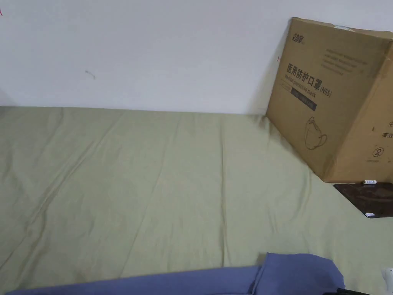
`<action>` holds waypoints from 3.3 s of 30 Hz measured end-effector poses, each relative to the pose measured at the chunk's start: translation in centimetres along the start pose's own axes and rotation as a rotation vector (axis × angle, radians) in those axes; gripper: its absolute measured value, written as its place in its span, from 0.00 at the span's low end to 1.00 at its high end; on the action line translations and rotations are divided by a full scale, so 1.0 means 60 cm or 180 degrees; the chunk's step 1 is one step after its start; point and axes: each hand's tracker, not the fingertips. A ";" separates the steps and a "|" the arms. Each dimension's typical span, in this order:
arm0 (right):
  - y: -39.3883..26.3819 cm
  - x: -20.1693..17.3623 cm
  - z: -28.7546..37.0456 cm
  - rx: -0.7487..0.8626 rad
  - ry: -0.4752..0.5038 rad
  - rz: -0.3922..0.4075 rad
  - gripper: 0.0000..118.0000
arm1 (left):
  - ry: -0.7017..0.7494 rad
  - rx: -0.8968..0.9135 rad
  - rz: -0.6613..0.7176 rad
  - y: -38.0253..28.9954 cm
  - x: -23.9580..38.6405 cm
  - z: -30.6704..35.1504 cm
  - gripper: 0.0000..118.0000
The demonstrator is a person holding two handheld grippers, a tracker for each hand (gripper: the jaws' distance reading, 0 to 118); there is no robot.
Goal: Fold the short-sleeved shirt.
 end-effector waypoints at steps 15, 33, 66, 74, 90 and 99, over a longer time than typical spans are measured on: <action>-0.043 -0.293 0.164 0.2941 0.0536 0.1039 0.83 | 0.0473 0.3032 -0.1004 -0.019 0.321 0.108 0.68; -0.102 -0.350 0.129 0.2997 0.0037 0.0923 0.00 | 0.0843 0.2990 -0.1067 -0.089 0.402 0.052 0.00; -0.082 -0.341 0.069 0.1907 0.0388 0.0999 0.00 | -0.2231 0.0254 0.1951 0.001 -0.191 -0.090 1.00; -0.088 -0.379 0.043 0.1664 0.0583 0.0977 0.00 | -0.0897 0.0161 0.1557 -0.032 -0.167 -0.185 0.08; -0.105 -0.362 0.069 0.1662 0.0749 0.1045 0.00 | 0.1967 0.1228 -0.0682 0.003 0.065 0.117 0.08; -0.120 -0.323 0.088 0.1623 0.0810 0.0878 0.00 | -0.0702 0.0371 0.0426 0.059 0.205 -0.024 0.23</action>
